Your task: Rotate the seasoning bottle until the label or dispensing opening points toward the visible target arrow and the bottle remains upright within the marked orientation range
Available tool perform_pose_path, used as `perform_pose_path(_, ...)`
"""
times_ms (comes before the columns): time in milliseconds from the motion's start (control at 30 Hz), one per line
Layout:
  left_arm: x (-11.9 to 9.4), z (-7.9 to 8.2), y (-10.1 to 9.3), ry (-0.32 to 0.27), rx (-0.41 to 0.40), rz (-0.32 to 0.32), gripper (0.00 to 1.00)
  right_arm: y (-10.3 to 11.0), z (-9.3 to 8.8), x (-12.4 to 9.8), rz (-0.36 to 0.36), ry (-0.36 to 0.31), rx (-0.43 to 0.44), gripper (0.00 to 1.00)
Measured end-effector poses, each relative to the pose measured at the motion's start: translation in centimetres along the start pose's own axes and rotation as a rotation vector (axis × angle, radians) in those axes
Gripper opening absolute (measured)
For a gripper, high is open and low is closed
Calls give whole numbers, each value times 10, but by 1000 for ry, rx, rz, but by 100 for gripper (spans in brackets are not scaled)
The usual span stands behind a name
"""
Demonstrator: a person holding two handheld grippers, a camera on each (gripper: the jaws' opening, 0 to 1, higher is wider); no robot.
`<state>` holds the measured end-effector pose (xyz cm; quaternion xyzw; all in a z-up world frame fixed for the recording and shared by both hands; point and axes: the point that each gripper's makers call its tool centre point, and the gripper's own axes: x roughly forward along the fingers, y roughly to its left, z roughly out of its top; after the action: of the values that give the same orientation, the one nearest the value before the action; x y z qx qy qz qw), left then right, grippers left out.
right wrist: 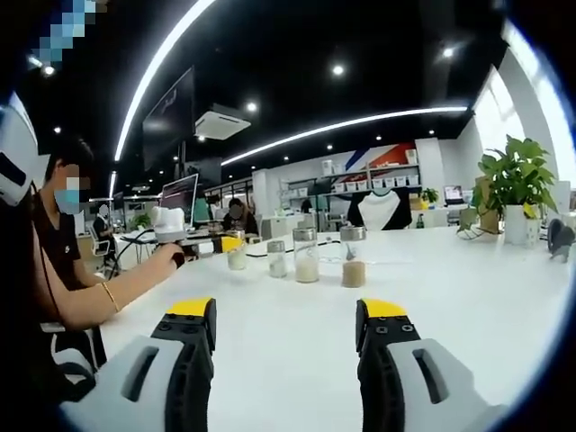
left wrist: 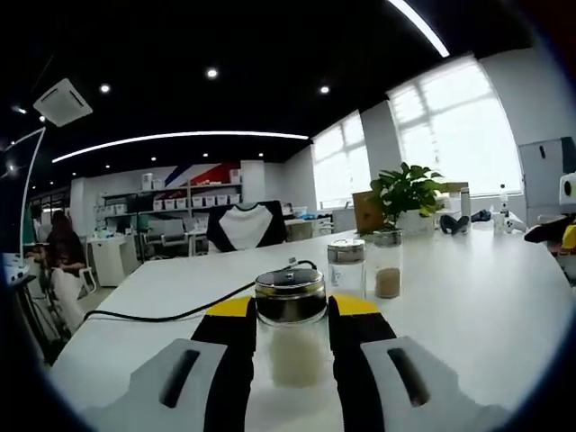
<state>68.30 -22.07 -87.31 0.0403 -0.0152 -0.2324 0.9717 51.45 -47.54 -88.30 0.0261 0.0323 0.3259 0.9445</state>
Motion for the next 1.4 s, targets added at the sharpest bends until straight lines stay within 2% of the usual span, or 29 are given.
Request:
perform_pose_path(167,-4,-1,-3,0,28,-3,33,3,0,3,13,4,-9,62)
perform_pose_path(333,-6,-6,-5,-3,-1,-21,33,5,-2,4,15,5,-3,62)
perform_pose_path(433,-5,-14,-9,2,-29,-31,33,5,-3,4,16,12,-6,62)
perform_pose_path(567,-3,-18,-11,6,-24,-30,33,3,-5,4,10,22,-7,62)
perform_pose_path(800,1,-27,-13,28,-23,-25,33,4,-3,4,6,19,-6,62)
perform_pose_path(933,1,-36,-14,53,-19,3,33,3,-4,3,2,20,-8,62)
perform_pose_path(1100,-1,-41,-20,69,-15,-4,33,0,-6,1,-10,14,11,62)
perform_pose_path(1133,-2,-39,-19,55,-12,-2,33,1,-6,1,-9,13,12,62)
perform_pose_path(1267,-3,-39,-21,62,-9,-4,33,0,-7,1,-12,13,11,62)
perform_pose_path(1400,-7,-41,-21,43,-39,8,33,1,-8,3,-9,10,20,62)
